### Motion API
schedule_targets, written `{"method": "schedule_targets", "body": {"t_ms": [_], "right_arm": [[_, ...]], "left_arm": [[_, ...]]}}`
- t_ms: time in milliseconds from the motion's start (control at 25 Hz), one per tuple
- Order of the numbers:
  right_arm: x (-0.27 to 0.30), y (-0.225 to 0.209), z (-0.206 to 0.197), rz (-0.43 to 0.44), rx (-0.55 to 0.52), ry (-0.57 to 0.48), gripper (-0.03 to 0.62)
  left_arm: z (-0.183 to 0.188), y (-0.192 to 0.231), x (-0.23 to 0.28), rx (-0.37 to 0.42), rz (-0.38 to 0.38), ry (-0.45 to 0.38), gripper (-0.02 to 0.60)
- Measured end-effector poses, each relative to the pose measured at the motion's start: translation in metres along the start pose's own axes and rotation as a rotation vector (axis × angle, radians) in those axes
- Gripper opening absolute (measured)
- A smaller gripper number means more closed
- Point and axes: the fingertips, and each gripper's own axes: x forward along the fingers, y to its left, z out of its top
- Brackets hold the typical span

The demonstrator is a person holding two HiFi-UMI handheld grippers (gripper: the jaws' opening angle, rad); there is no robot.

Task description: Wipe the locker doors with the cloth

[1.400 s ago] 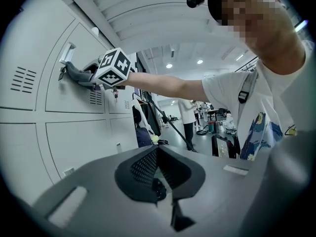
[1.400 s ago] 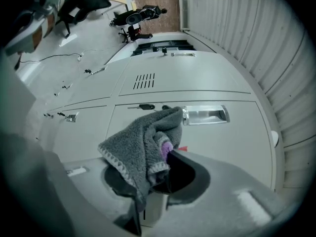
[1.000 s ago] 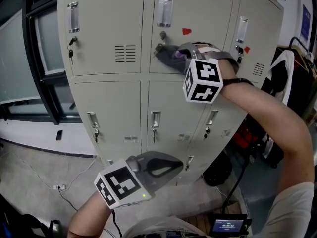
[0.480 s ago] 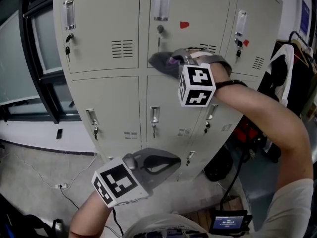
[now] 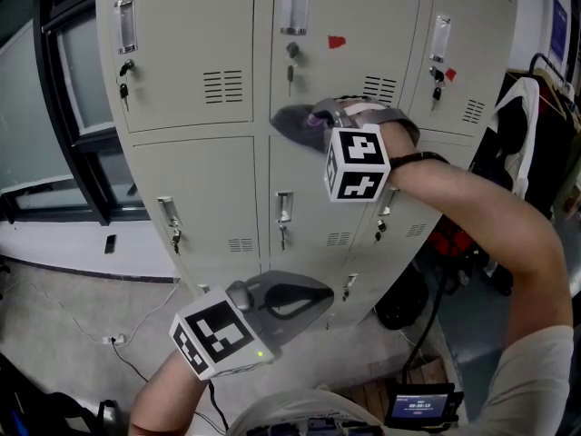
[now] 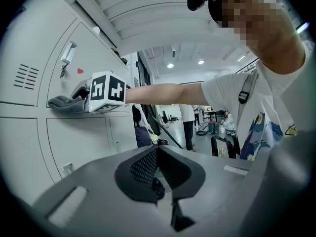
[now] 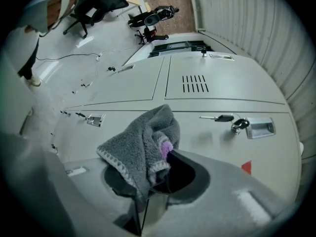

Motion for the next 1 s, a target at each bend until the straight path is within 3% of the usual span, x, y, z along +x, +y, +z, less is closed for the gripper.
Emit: {"method": "schedule_targets", "body": {"t_ms": [1000], "right_arm": [[-0.022, 0.003, 0.008, 0.037, 0.116, -0.053, 0.103]], "left_arm": [[0.001, -0.014, -0.020, 0.009, 0.013, 0.007, 0.003]]}}
